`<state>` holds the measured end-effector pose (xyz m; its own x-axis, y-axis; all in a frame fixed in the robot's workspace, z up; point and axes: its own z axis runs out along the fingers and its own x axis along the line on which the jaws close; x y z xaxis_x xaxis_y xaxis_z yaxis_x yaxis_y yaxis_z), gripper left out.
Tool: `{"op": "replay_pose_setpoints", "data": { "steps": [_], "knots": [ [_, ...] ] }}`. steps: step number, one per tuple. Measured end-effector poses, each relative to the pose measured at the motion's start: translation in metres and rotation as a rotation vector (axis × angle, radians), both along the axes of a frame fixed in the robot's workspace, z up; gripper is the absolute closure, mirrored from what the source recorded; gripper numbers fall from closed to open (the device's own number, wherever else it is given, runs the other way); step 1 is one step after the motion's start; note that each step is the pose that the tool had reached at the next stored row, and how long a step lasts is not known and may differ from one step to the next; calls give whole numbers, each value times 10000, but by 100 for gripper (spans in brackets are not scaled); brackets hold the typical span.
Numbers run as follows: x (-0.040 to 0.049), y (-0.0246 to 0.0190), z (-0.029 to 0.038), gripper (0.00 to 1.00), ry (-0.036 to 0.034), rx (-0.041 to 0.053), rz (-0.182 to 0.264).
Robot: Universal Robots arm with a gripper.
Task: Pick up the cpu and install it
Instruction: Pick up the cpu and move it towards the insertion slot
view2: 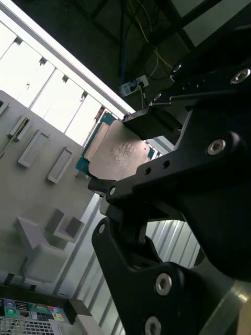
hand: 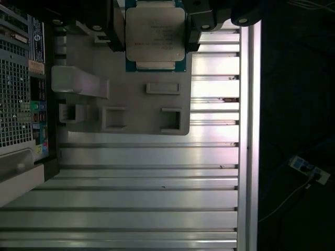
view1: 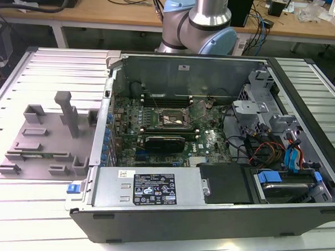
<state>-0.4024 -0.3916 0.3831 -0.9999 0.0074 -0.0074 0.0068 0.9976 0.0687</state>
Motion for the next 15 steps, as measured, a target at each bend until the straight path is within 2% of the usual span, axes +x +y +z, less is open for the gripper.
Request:
{"op": "replay_pose_setpoints", "data": {
  "steps": [4,8,12,15],
  "knots": [
    [8,1,4,45,5,-3,-2],
    [86,-1,2,45,3,-2,-1],
    [181,-4,2,45,3,-2,-1],
    [333,-9,2,45,5,-1,-1]
  ]
}}
